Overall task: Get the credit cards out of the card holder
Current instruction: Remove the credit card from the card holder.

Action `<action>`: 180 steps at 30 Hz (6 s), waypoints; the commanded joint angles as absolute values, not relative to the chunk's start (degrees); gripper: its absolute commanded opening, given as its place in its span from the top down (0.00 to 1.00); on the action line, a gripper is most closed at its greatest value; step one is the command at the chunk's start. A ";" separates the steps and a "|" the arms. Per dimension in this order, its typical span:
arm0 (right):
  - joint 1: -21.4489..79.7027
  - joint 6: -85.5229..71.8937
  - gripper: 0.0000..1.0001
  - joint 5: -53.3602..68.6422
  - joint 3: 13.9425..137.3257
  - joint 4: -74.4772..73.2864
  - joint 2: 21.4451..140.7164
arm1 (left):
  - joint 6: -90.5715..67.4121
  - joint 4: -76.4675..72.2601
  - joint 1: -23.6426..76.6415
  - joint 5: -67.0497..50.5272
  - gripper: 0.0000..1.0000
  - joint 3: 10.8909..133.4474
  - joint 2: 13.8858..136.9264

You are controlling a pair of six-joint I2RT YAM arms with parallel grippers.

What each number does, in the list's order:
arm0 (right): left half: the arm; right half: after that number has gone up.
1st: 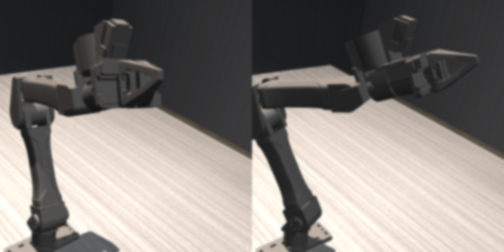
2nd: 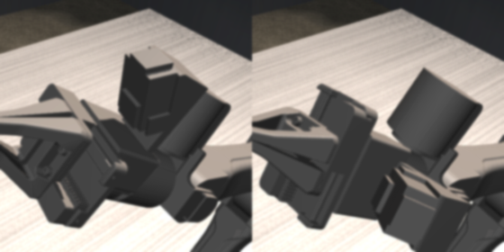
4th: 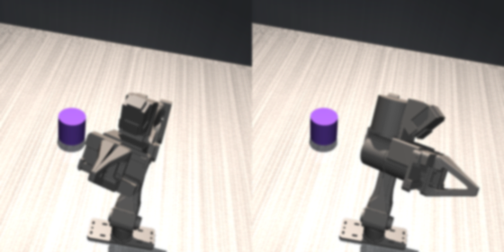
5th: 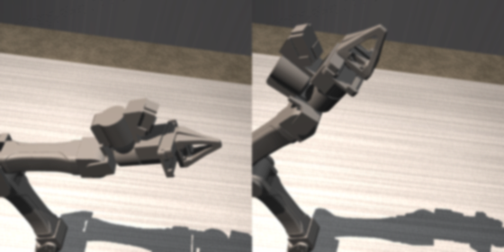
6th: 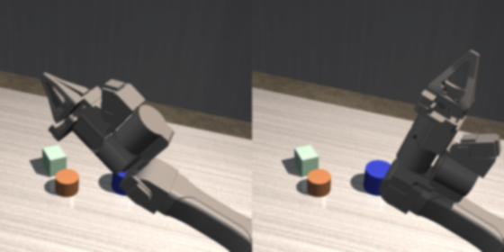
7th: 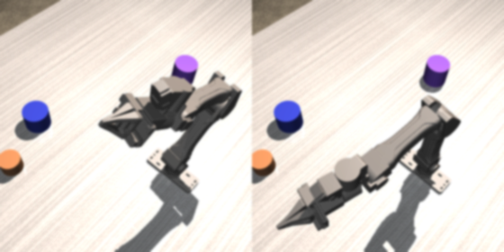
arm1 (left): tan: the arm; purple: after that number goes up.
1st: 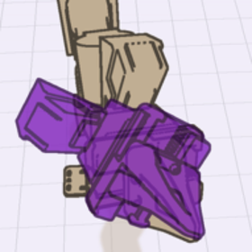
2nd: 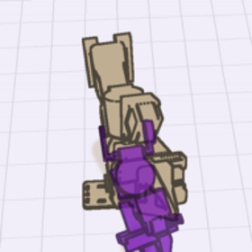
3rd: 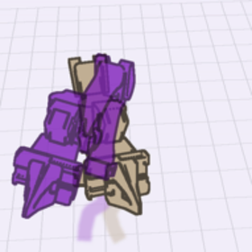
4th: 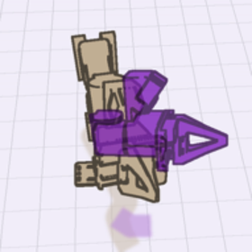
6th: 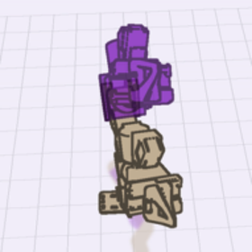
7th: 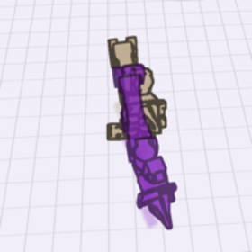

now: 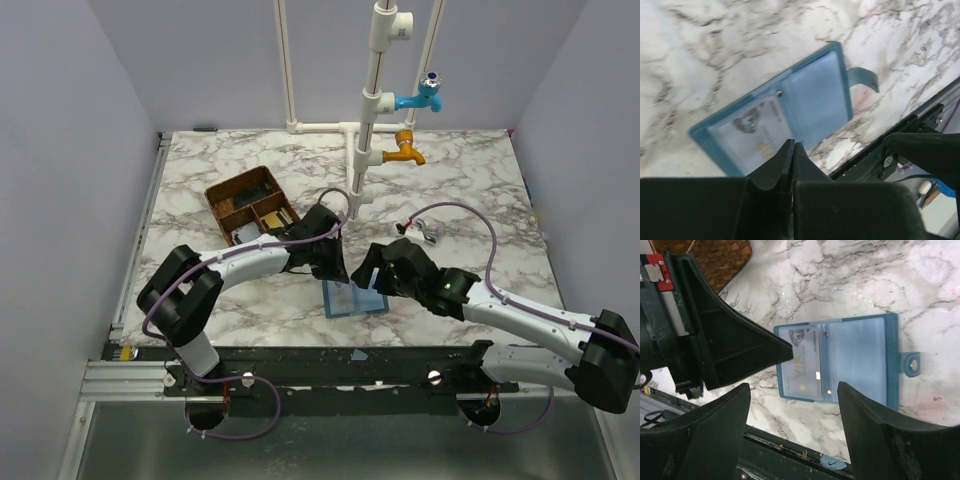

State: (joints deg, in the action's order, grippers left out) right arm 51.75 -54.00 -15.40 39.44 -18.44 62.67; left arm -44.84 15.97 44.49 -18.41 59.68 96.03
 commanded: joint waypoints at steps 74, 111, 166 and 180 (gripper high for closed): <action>39.87 -57.23 0.69 12.68 26.95 12.05 83.32 | -43.57 12.01 41.76 -19.51 1.00 49.83 96.71; 35.67 -61.13 0.94 18.39 19.63 24.50 83.87 | -43.26 17.06 41.98 -15.93 1.00 51.33 99.40; 33.14 -61.90 0.91 17.73 16.35 24.43 80.28 | -43.90 18.52 39.51 -13.96 1.00 50.01 99.94; 32.68 -61.54 0.80 20.04 16.70 25.75 80.57 | -43.76 18.22 39.36 -14.04 1.00 49.83 99.95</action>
State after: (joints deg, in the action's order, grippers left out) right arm 32.93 -61.91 18.81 17.12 24.47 80.09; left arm -44.91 14.50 39.75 -18.65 51.99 97.76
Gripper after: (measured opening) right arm 0.184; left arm 0.008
